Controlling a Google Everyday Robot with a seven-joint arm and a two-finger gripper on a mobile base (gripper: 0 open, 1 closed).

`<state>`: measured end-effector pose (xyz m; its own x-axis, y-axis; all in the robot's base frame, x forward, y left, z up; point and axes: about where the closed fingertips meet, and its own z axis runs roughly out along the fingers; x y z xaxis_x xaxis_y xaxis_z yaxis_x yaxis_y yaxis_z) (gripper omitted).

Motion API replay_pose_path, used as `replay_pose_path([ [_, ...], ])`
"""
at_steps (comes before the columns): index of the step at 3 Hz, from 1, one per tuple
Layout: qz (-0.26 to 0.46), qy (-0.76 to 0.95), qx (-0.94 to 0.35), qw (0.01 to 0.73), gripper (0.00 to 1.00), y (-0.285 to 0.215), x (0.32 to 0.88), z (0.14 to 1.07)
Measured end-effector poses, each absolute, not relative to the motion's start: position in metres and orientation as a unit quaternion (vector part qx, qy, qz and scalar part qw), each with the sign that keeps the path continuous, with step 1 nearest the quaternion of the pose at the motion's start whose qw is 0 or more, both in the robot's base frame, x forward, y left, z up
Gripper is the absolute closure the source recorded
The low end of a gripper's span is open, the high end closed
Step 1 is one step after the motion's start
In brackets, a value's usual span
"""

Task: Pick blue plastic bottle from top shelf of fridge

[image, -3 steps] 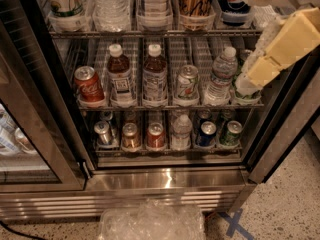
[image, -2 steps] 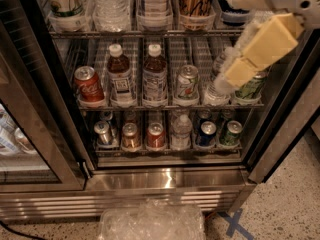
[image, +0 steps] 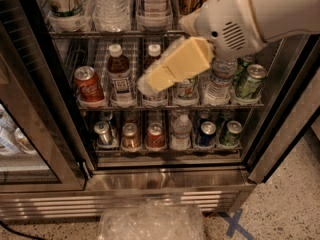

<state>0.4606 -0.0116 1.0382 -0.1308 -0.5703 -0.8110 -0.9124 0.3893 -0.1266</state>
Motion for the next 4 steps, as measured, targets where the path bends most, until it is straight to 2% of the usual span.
replay_pose_path([
  [1,0.213,0.728,-0.463,0.46,0.0,0.013,0.475,1.044],
  [2,0.213,0.728,-0.463,0.46,0.0,0.013,0.475,1.044],
  [3,0.233,0.717,-0.462,0.466,0.0,0.037,0.479,1.035],
  [4,0.234,0.72,-0.45,0.474,0.0,0.082,0.48,1.021],
])
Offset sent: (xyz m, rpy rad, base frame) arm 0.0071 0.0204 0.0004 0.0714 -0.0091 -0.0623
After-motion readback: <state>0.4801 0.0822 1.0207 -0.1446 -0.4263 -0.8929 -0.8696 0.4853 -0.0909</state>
